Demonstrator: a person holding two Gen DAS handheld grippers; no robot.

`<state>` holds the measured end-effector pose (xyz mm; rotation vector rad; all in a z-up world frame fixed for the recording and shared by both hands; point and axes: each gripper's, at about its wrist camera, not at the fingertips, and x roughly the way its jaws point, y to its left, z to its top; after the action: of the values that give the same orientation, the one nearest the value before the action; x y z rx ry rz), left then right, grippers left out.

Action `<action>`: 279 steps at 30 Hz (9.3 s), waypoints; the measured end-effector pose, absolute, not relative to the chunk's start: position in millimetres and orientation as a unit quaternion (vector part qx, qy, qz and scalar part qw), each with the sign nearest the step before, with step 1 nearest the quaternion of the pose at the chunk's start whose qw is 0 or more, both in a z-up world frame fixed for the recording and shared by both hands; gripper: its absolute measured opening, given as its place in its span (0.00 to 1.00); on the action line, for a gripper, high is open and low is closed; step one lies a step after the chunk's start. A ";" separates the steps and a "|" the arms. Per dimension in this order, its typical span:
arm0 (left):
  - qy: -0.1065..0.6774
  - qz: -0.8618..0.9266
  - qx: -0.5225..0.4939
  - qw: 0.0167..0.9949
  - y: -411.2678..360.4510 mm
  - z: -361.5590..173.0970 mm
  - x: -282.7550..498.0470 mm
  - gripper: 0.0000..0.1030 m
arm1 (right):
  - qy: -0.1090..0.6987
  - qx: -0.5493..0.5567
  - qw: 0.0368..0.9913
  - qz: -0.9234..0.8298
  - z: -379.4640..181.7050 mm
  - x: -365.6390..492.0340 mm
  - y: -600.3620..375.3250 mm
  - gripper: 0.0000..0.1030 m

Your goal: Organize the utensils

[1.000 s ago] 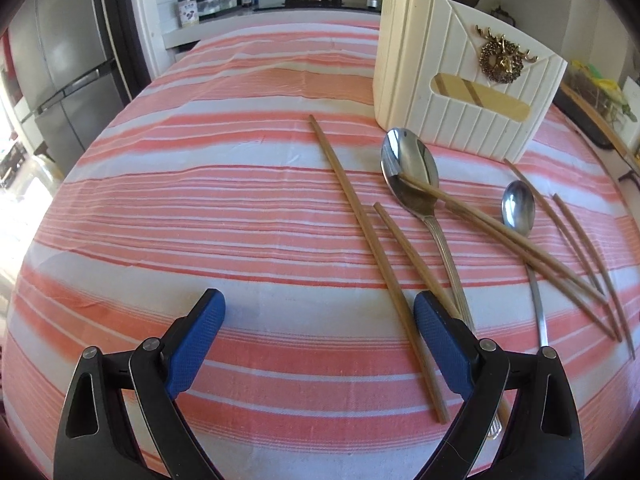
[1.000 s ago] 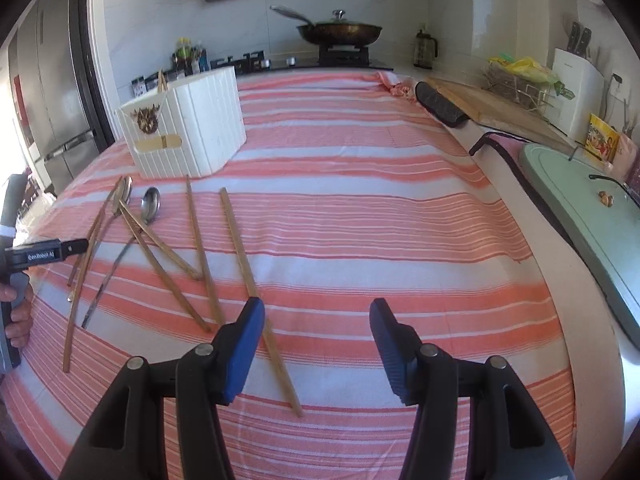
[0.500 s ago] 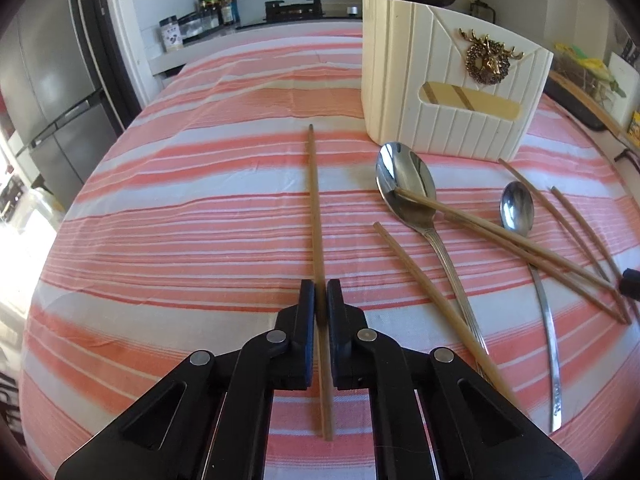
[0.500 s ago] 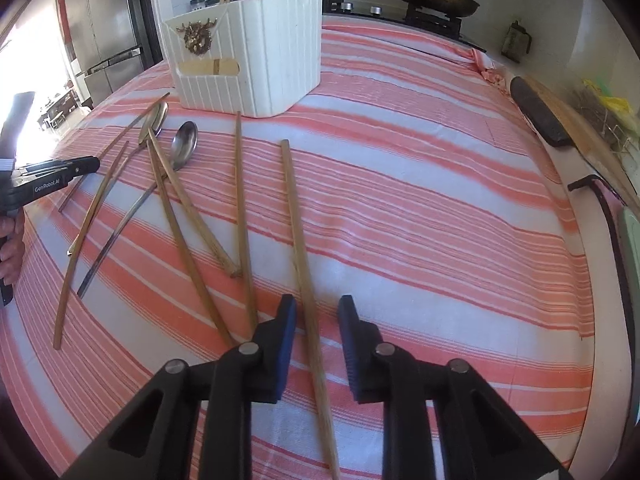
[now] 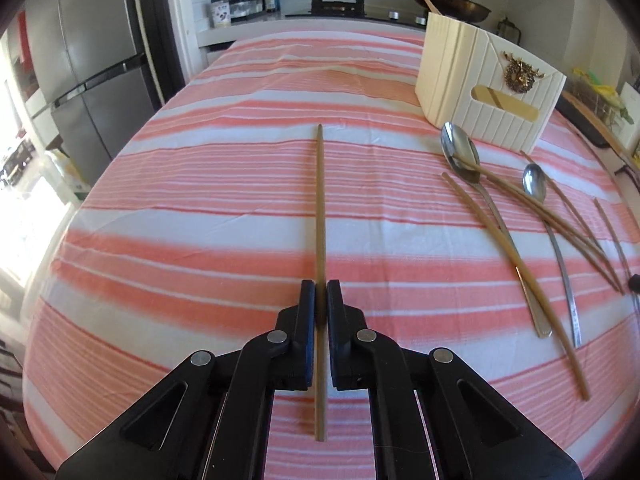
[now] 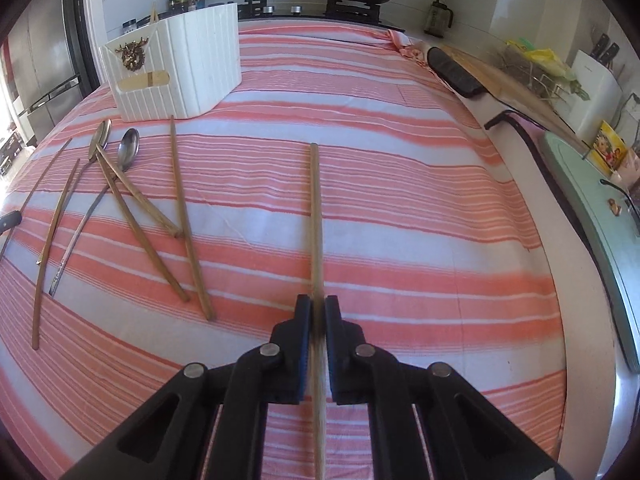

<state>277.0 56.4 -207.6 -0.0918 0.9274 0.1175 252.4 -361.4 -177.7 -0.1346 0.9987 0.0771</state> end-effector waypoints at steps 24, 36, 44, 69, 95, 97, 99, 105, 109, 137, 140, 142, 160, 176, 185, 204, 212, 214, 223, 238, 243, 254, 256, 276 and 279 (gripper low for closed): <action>0.459 0.042 -0.023 0.887 65.0 -215.6 285.6 0.82 | 0.468 -0.046 0.880 0.065 -181.6 258.1 -364.1 0.44; 0.489 -0.045 -0.041 0.870 80.0 -197.7 300.0 0.81 | 0.505 -0.075 0.855 0.091 -176.0 255.2 -368.0 0.45; 0.522 -0.042 -0.013 0.852 93.4 -195.4 344.9 0.80 | 0.561 -0.042 0.818 0.117 -172.6 275.5 -385.6 0.45; 0.531 -0.058 -0.015 0.846 98.8 -182.5 420.7 0.03 | 0.538 -0.014 0.836 0.110 -160.6 388.6 -352.2 0.07; 0.287 -0.125 -0.083 0.946 112.2 25.2 295.9 0.03 | 0.245 0.023 0.948 0.201 52.7 262.1 -339.3 0.07; 0.280 -0.125 -0.080 0.948 112.6 30.7 294.3 0.03 | 0.239 0.018 0.950 0.202 58.3 263.4 -336.7 0.07; 0.274 -0.126 -0.081 0.950 112.1 36.6 293.6 0.03 | 0.236 0.012 0.951 0.202 62.1 265.7 -333.8 0.07; 0.241 -0.141 -0.090 0.956 107.2 70.3 297.5 0.03 | 0.226 -0.001 0.955 0.193 70.3 276.7 -329.1 0.07; 0.196 -0.149 -0.102 0.964 97.9 104.6 310.5 0.03 | 0.206 0.006 0.960 0.190 83.6 293.4 -325.9 0.07; 0.381 -0.104 -0.050 0.917 -3.2 -22.2 530.6 0.12 | 0.291 -0.015 0.936 0.198 2.9 490.1 -223.5 0.22; 0.378 -0.114 -0.056 0.917 4.3 -23.4 513.5 0.58 | 0.270 0.015 0.941 0.203 11.8 476.6 -233.1 0.46; 0.374 -0.121 -0.039 0.919 8.8 -23.9 494.8 0.66 | 0.263 0.017 0.943 0.203 18.3 464.1 -240.3 0.46; 0.444 0.001 -0.092 0.892 77.6 -200.2 327.8 0.84 | 0.438 0.028 0.898 0.027 -170.1 273.0 -386.5 0.49; 0.442 0.041 -0.056 0.894 67.3 -218.5 337.9 0.93 | 0.432 0.036 0.901 0.019 -185.2 262.4 -379.7 0.52; 0.446 0.039 -0.049 0.893 67.5 -220.6 337.6 0.97 | 0.433 0.027 0.901 0.015 -185.8 264.5 -377.3 0.54; 0.439 0.041 -0.061 0.896 67.7 -216.9 334.5 0.97 | 0.434 0.021 0.901 0.011 -186.5 265.6 -375.9 0.54; 0.427 -0.015 -0.110 0.898 9.2 -186.6 312.9 0.97 | 0.434 0.018 0.901 0.010 -186.8 265.3 -375.6 0.54; 0.432 -0.006 -0.087 0.898 -10.3 -188.0 317.3 0.97 | 0.434 0.018 0.901 0.010 -186.9 265.5 -376.1 0.54; 0.451 0.060 -0.081 0.887 -24.9 -213.7 332.3 0.97 | 0.434 0.020 0.901 0.011 -186.7 265.9 -375.9 0.54; 0.484 0.047 -0.024 0.873 -29.5 -215.7 307.0 0.97 | 0.434 0.021 0.901 0.011 -186.7 265.9 -376.0 0.54; 0.496 0.024 -0.008 0.868 -17.7 -212.4 297.7 0.97 | 0.434 0.023 0.901 0.011 -186.4 265.9 -375.9 0.54; 0.514 0.000 0.033 0.857 6.8 -209.9 289.7 0.94 | 0.435 0.014 0.893 0.113 -158.2 275.6 -345.3 0.54; 0.515 0.000 0.031 0.856 3.7 -210.1 287.6 0.94 | 0.441 -0.006 0.884 0.153 -149.6 287.6 -321.6 0.54; 0.523 -0.057 0.074 0.847 33.9 -198.6 291.7 0.34 | 0.510 -0.050 0.855 0.076 -176.5 320.2 -334.9 0.06; 0.519 -0.046 0.028 0.853 44.6 -201.0 291.5 0.64 | 0.498 -0.052 0.863 0.067 -174.5 298.2 -348.0 0.07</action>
<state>291.5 44.6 -201.0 0.0581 1.0928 -0.0977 298.2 -348.0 -174.5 -0.1085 1.0452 0.1404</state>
